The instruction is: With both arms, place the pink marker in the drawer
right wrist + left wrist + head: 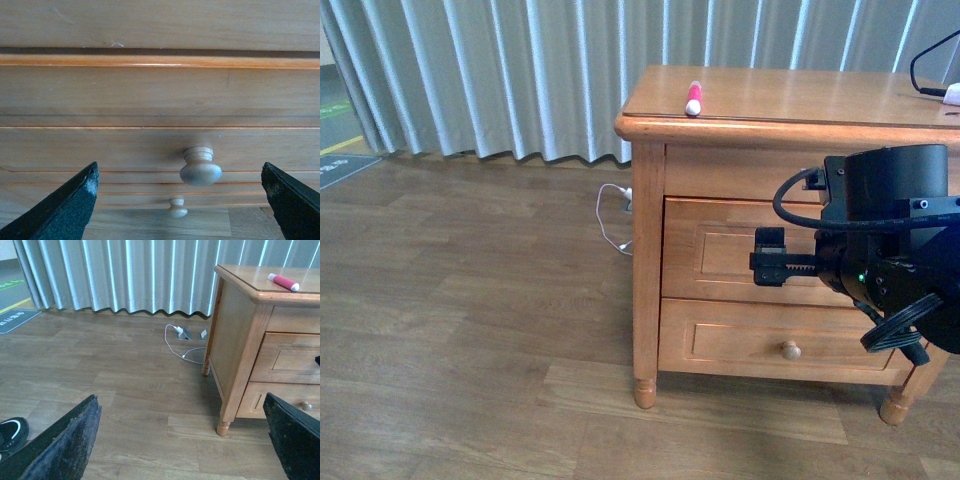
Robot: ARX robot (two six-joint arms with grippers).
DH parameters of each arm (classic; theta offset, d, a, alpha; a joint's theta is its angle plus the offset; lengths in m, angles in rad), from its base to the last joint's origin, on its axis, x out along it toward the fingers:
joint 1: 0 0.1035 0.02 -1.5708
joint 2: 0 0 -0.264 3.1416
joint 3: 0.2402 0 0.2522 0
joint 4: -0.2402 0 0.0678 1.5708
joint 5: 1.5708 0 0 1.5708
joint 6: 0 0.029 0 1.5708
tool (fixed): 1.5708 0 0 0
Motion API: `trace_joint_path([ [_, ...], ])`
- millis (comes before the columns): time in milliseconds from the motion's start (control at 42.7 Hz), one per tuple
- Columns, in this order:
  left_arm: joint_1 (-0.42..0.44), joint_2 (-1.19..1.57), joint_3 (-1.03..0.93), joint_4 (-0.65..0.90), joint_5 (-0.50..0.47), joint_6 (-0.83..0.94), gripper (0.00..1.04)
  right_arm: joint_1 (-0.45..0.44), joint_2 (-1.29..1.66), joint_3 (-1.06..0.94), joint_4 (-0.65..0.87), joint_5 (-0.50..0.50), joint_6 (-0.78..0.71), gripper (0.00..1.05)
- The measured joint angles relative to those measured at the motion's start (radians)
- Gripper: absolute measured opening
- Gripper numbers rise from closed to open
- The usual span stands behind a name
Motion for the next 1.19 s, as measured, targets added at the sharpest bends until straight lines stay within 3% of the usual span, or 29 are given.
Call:
trace_joint_path([
  [702,0.000,0.000,0.000,0.000,0.000,0.000,0.98,-0.024,0.081,0.095,-0.039,-0.029,-0.029,0.96],
  [1100,0.000,0.000,0.000,0.000,0.000,0.000,0.98,-0.024,0.081,0.095,-0.046,-0.025,-0.029,0.48],
  [1193,0.000,0.000,0.000,0.000,0.000,0.000,0.98,-0.026,0.081,0.095,-0.052,-0.019,-0.029,0.33],
])
